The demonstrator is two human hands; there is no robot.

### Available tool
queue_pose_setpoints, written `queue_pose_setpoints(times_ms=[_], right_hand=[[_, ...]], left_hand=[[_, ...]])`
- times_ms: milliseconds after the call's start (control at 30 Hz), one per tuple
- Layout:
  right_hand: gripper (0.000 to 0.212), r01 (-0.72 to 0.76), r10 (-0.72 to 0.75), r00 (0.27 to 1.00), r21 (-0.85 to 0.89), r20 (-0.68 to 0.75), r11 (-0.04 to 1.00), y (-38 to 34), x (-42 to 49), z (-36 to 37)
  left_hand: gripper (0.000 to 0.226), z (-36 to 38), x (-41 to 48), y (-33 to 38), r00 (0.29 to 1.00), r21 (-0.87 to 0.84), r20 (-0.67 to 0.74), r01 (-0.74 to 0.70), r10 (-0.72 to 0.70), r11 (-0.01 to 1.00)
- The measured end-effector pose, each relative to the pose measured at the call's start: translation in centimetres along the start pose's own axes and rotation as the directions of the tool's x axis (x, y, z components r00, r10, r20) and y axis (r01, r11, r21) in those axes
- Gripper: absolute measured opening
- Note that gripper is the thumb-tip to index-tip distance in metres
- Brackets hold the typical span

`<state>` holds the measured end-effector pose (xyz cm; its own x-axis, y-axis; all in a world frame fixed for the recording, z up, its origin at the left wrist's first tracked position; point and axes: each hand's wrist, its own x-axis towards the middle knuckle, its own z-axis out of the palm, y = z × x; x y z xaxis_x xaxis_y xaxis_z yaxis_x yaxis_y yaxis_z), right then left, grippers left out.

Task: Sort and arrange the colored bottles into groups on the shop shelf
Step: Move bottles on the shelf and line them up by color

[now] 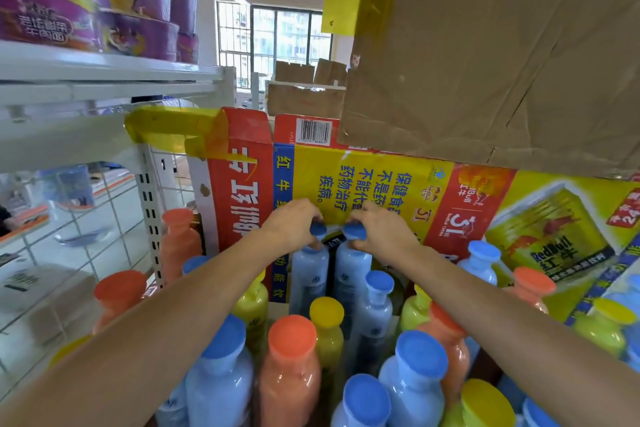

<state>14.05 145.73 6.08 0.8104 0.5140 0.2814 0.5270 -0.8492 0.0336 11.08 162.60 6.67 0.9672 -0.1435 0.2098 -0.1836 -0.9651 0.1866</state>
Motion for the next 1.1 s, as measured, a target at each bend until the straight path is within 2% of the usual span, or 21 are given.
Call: queue_pose_setpoints(times_ms=[67,200,367,467,633,800,900,1000,1100], right_hand=[[0.045,0.01,-0.008,1.0,-0.083,0.026,0.997,0.2,-0.2,-0.5],[0.049,0.034,-0.023,0.995,-0.104,0.1,0.994,0.6,-0.8,-1.3],[0.056,-0.018,-0.002,0.975,0.091,0.22,0.996,0.9,-2.4,-2.7],[0.055,-0.065,0.032,0.986,0.201,0.165,0.977,0.7,-4.2,-3.6],[0.049,-0.074,0.06,0.997,0.298,0.056,0.952,0.4,-8.0,-5.1],[0.039,-0.118,0.122,0.992,0.401,0.017,0.908,-0.3,-11.9,-5.9],[0.036,-0.135,0.14,0.99,0.351,0.01,0.927,-0.5,-13.8,-5.9],[0.034,-0.137,0.135,0.991,0.279,0.026,0.951,-0.2,-14.9,-6.0],[0.035,-0.14,0.126,0.989,0.232,0.076,0.963,0.1,-15.5,-6.3]], left_hand=[[0.051,-0.1,-0.2,0.1,0.999,0.053,0.03,-0.023,0.021,0.998],[0.049,-0.6,-0.7,0.4,0.995,0.052,0.095,-0.047,0.042,0.998],[0.057,-1.6,-2.3,0.3,0.979,-0.088,0.195,-0.042,0.059,0.995],[0.058,-2.1,-3.8,0.4,0.983,-0.162,0.162,-0.061,0.088,0.985],[0.063,-3.4,-7.1,1.2,0.989,-0.347,0.02,-0.133,0.149,0.928],[0.052,-3.9,-10.4,2.2,0.983,-0.364,-0.065,-0.184,0.172,0.913],[0.05,-3.6,-12.2,2.6,0.979,-0.348,-0.024,-0.197,0.202,0.916],[0.062,-3.7,-13.7,3.0,0.973,-0.33,0.062,-0.19,0.222,0.925],[0.068,-3.9,-14.6,3.5,0.966,-0.227,0.121,-0.196,0.228,0.954]])
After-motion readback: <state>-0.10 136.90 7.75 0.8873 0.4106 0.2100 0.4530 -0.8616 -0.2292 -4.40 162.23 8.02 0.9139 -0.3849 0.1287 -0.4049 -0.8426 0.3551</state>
